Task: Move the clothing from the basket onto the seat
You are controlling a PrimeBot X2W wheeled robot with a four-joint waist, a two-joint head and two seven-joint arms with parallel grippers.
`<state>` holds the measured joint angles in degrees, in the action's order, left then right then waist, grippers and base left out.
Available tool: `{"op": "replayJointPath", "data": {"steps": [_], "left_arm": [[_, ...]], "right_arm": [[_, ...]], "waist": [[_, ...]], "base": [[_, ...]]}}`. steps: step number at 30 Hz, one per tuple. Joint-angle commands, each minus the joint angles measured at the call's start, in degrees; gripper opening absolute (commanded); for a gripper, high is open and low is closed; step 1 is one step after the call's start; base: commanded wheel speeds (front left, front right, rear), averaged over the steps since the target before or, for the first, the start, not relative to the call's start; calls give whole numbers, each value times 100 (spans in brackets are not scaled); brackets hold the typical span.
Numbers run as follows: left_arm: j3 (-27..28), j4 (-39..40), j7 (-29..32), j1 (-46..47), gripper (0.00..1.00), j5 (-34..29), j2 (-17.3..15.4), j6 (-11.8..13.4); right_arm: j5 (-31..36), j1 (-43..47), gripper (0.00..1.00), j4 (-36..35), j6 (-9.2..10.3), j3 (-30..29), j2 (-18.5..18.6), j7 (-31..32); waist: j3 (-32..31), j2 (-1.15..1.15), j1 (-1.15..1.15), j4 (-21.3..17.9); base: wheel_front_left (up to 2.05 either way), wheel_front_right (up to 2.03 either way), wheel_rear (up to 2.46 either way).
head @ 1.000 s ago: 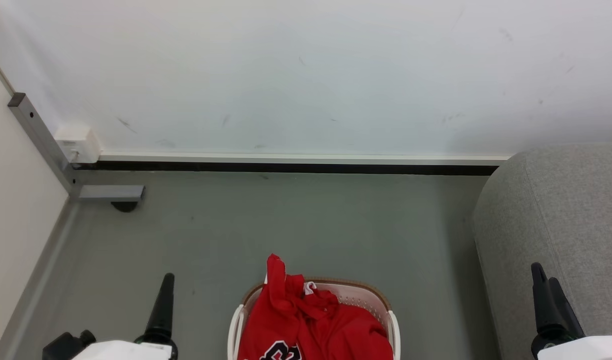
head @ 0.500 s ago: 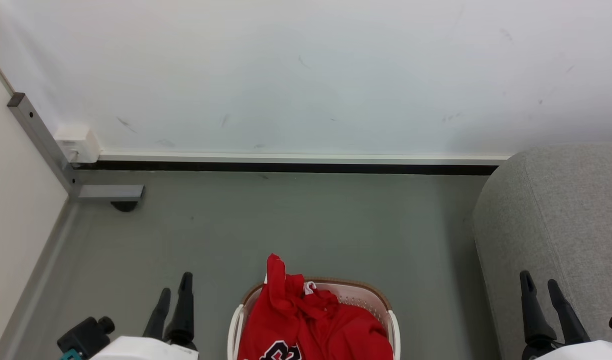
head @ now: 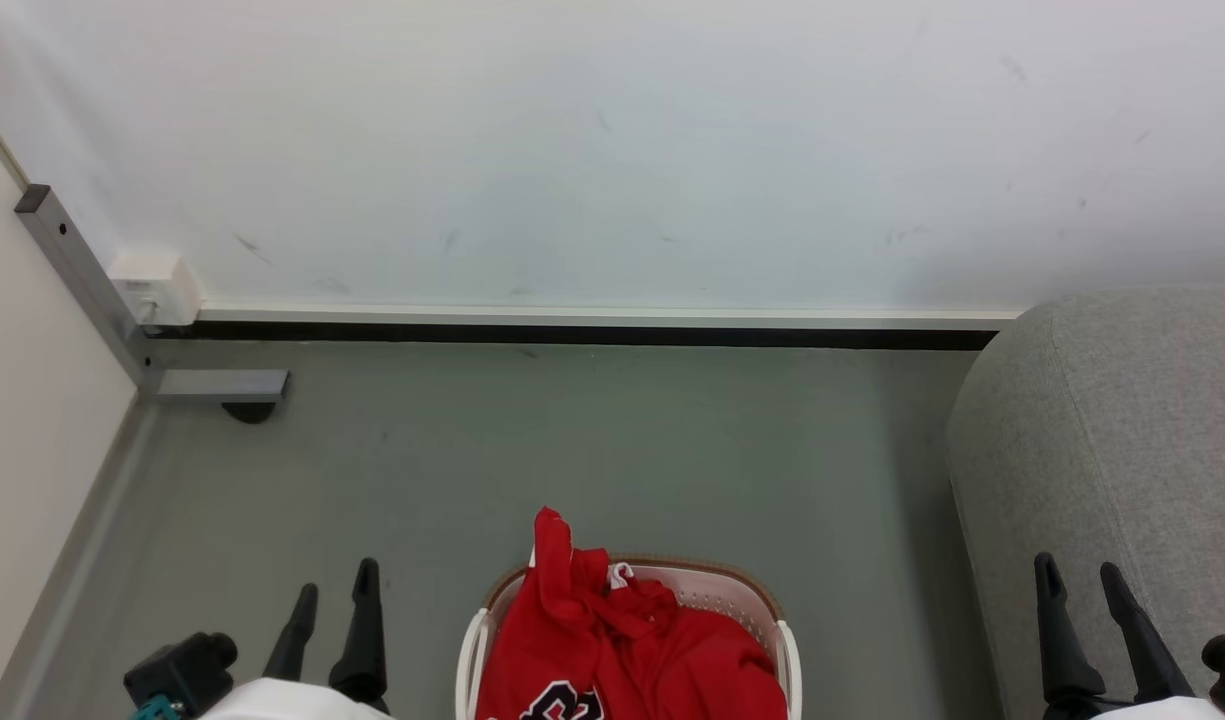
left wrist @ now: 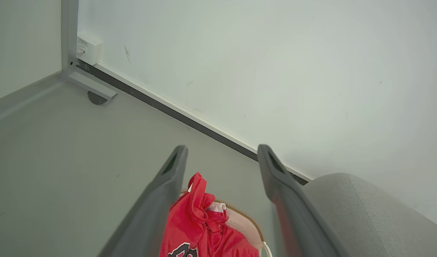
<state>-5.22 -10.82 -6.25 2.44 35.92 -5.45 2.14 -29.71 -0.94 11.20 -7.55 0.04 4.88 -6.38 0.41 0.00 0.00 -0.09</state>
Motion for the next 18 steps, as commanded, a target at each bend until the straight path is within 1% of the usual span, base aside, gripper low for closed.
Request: {"op": "replayJointPath", "data": {"steps": [1,18], "left_arm": [[-14,65,-79,21,100,-181,-81,28],[-233,229,-332,-100,100,-1204,-328,285]], "right_arm": [[157,21,100,-35,6,-26,1,-57],[1176,160,100,-40,7,-169,-14,-320]], "waist": [[0,0,0,3],[11,0,0,-13]], "base": [[0,0,0],[0,0,0]]}}
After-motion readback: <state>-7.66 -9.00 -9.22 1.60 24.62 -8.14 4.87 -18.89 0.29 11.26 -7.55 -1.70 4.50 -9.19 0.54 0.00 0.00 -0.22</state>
